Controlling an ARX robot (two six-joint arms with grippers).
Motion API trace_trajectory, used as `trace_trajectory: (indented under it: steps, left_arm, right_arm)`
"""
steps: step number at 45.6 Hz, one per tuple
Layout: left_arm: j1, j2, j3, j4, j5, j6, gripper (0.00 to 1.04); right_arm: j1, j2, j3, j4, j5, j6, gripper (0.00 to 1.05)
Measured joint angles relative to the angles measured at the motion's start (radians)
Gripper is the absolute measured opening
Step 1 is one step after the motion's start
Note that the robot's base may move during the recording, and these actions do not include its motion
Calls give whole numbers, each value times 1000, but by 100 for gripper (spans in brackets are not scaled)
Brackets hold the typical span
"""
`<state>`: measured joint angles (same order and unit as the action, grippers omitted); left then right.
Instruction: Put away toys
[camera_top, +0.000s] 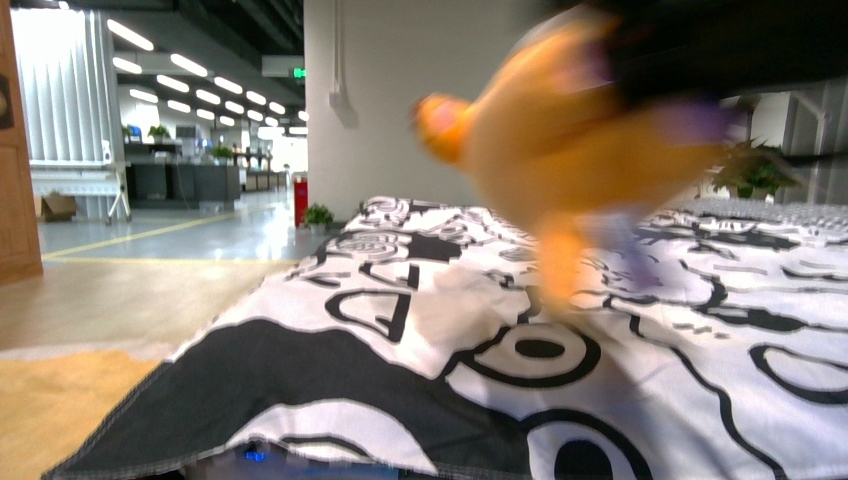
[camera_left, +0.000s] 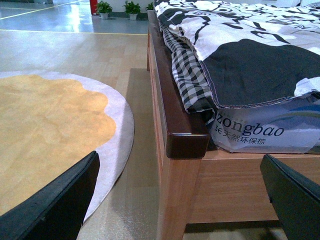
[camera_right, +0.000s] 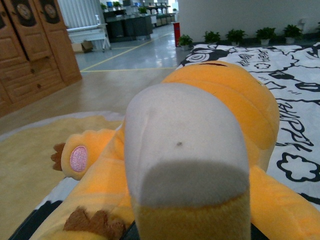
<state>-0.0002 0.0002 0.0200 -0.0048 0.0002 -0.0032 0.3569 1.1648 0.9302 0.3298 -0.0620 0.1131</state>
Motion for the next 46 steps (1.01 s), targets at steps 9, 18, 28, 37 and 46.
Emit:
trace_trajectory:
  steps: [9,18,28,37,46]
  left_arm:
    - [0,0,0,0,0,0,99]
    - [0,0,0,0,0,0,99]
    - [0,0,0,0,0,0,99]
    - [0,0,0,0,0,0,99]
    - [0,0,0,0,0,0,99]
  right_arm:
    - [-153,-278,-191,-29,-167,56,9]
    - [-303,-510,-366,-51,-327,89,9]
    - [-403,-751,-582,-92,-356,53,9]
    - [-402,-972,-756,-120,-302,-2,9]
    - [-402,-1029,-840,-60,-274,-31,9]
